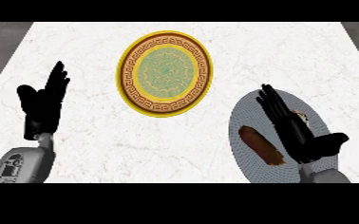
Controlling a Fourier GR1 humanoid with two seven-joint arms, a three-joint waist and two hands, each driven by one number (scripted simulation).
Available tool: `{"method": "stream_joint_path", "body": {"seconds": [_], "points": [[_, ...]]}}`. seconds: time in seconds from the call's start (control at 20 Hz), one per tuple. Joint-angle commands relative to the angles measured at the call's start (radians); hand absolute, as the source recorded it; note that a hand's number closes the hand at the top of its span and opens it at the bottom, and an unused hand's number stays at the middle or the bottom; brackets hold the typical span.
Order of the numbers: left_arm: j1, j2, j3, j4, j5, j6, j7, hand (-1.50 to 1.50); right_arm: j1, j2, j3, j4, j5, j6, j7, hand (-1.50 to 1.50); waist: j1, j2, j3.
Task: Pick the cupcake from the placemat and place it in the plate
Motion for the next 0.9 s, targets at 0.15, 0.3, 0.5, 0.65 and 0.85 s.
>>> {"method": "stream_joint_path", "body": {"seconds": [0.15, 0.3, 0.5, 0.65, 0.85], "points": [[0.106, 0.088, -0.024, -0.053, -0.082, -0.048, -0.122, 0.0, -0.069, 0.039, -0.278, -0.078, -0.331, 0.009, 0.06, -1.5, -0.005, -0.018, -0.007], [0.144, 0.117, -0.032, -0.039, -0.097, -0.074, -0.157, 0.0, -0.041, -0.203, -0.345, -0.016, -0.042, -0.194, 0.055, -1.5, -0.031, -0.02, -0.022], [0.227, 0.114, -0.04, -0.081, -0.102, -0.083, -0.229, 0.0, -0.001, 0.034, -0.454, -0.141, -0.122, -0.434, -0.098, -1.5, -0.024, -0.023, -0.011], [0.22, 0.096, -0.041, -0.061, -0.119, -0.063, -0.232, 0.0, 0.131, 0.144, -0.447, -0.315, -0.132, -0.496, -0.157, -1.5, -0.047, -0.021, -0.01], [0.247, 0.095, -0.014, -0.067, -0.116, -0.105, -0.272, 0.0, 0.327, 0.136, -0.444, -0.511, -0.131, -0.407, -0.129, -1.5, -0.021, -0.014, -0.009]]}}
